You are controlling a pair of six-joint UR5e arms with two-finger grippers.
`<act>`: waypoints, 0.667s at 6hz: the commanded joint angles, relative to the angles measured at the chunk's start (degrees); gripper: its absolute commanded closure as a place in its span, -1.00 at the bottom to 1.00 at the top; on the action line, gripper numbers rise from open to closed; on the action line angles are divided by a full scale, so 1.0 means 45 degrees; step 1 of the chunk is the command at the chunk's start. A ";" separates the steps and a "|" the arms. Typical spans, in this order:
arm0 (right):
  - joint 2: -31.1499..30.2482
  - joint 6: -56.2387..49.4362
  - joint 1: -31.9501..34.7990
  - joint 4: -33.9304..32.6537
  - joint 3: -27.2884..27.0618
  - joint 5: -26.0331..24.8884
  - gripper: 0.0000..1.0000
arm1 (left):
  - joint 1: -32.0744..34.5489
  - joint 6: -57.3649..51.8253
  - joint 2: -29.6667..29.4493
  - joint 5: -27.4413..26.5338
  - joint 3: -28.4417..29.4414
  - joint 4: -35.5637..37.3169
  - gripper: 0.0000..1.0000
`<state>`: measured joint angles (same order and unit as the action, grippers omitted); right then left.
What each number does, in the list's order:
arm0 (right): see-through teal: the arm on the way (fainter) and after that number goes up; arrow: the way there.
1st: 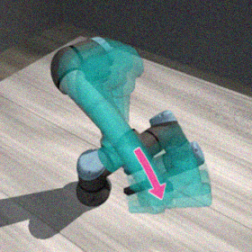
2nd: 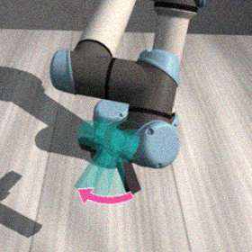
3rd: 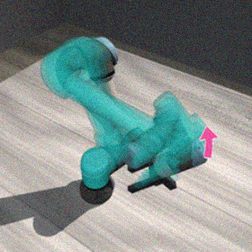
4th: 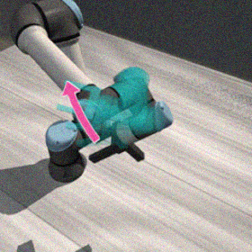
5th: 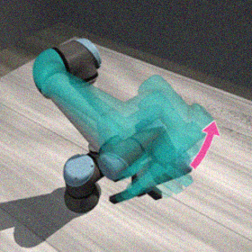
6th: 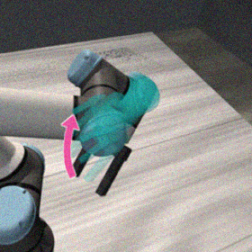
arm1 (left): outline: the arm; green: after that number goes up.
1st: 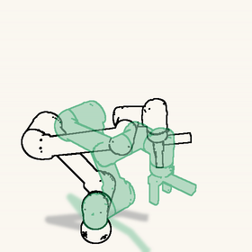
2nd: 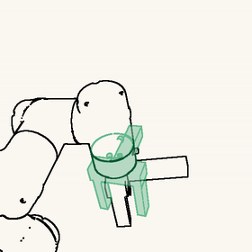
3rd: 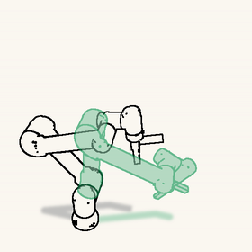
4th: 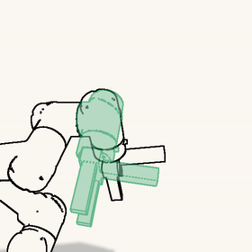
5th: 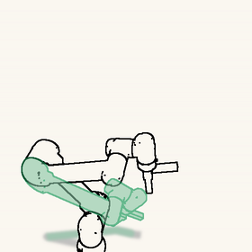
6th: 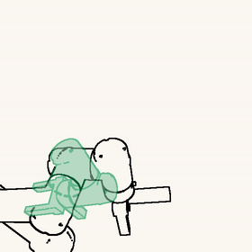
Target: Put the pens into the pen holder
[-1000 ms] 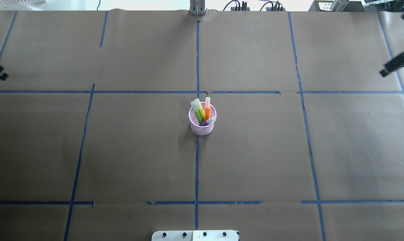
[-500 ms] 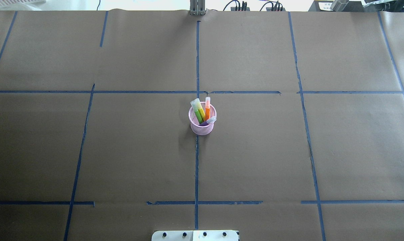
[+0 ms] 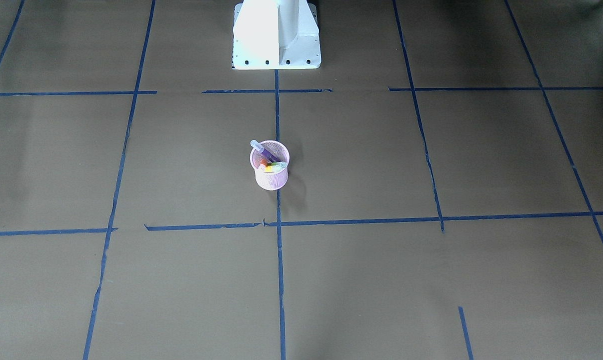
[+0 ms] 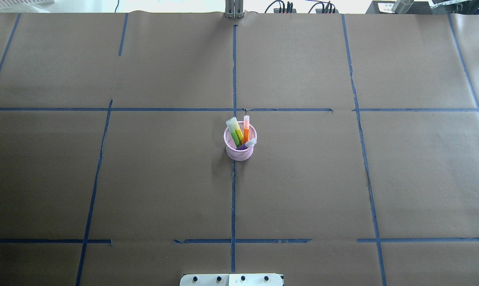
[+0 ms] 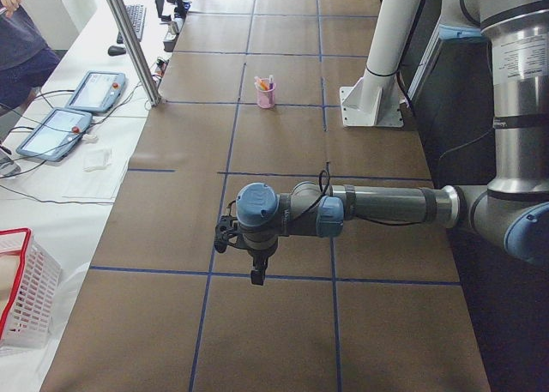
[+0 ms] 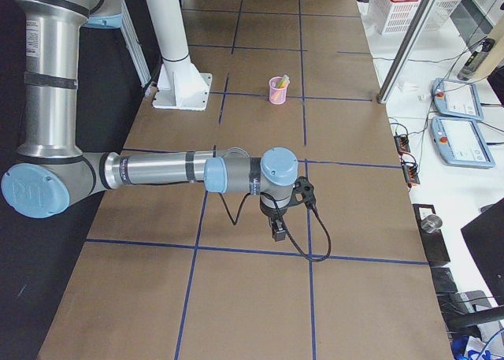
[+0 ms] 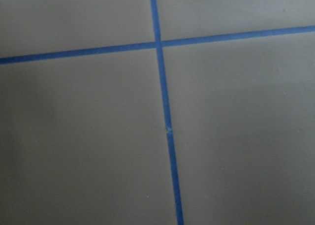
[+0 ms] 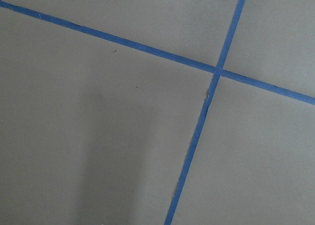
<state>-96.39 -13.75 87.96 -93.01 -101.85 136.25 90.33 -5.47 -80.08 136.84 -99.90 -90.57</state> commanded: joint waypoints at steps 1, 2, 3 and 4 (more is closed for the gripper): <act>-0.0083 0.0164 0.0004 0.0005 -0.0004 0.0014 -1.00 | 0.0004 -0.0053 0.0080 -0.0135 0.0051 -0.0049 -1.00; -0.0083 0.0183 0.0004 0.0005 0.0016 0.0014 -1.00 | 0.0004 -0.0072 0.0100 -0.0116 -0.0045 -0.0088 -1.00; -0.0083 0.0183 0.0004 0.0005 0.0016 0.0014 -1.00 | 0.0004 -0.0073 0.0100 -0.0077 -0.0046 -0.0088 -1.00; -0.0083 0.0222 0.0004 0.0005 0.0035 0.0014 -1.00 | 0.0004 -0.0073 0.0100 -0.0076 -0.0085 -0.0108 -1.00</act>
